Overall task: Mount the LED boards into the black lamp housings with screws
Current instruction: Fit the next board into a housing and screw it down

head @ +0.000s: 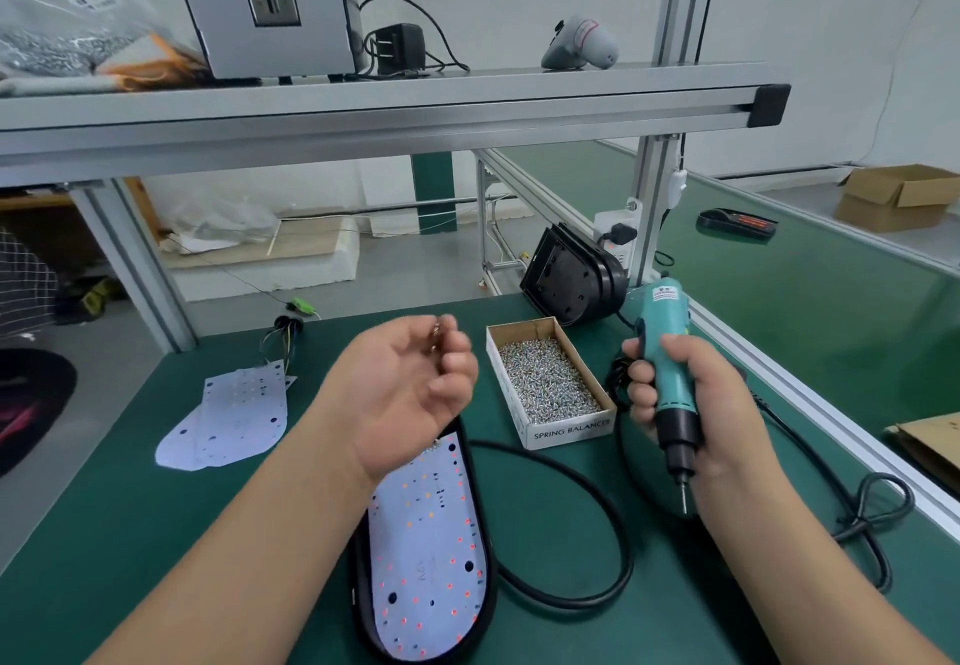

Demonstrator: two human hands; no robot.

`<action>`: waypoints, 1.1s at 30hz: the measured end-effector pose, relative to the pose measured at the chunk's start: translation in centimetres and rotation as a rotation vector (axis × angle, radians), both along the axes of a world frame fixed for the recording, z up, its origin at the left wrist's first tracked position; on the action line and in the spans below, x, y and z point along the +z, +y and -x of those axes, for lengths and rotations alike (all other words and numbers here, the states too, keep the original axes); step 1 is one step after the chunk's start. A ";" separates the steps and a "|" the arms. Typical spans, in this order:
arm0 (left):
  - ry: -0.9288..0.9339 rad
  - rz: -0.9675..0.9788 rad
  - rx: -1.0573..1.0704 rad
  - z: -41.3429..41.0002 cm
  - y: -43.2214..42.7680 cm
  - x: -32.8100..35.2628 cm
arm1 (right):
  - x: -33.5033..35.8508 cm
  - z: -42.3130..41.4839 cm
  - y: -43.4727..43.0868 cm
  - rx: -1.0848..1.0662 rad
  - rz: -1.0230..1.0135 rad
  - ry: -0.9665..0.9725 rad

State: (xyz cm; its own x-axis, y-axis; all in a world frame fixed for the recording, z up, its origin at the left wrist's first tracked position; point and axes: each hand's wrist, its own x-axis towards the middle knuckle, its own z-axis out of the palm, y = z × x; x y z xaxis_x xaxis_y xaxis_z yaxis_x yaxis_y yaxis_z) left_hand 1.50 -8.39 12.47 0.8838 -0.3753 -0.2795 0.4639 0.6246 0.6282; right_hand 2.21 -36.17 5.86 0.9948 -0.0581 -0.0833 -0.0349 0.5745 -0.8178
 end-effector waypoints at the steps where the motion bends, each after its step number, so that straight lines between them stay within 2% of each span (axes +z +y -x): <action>1: -0.004 -0.022 0.019 1.3 1.0 -0.4 | 0.2 0.3 0.2 -0.016 -0.036 -0.005; 4: -0.037 -0.123 0.061 4.8 3.9 -2.0 | 0.9 1.5 1.9 -0.100 -0.161 -0.038; 9: -0.138 -0.277 0.012 8.1 6.1 -5.3 | 3.1 3.4 6.8 -0.190 -0.377 -0.167; 14: -0.244 -0.430 -0.012 8.7 6.6 -6.6 | 6.0 4.0 11.1 -0.026 -0.386 -0.322; 19: -0.322 -0.613 -0.038 9.1 6.1 -6.9 | 5.3 4.2 14.3 0.090 -0.404 -0.350; 24: -0.357 -0.664 -0.028 9.2 5.6 -7.4 | 3.2 4.8 14.8 0.107 -0.402 -0.336; 33: -0.369 -0.628 -0.072 9.5 5.3 -7.8 | 2.9 4.8 14.3 0.100 -0.385 -0.371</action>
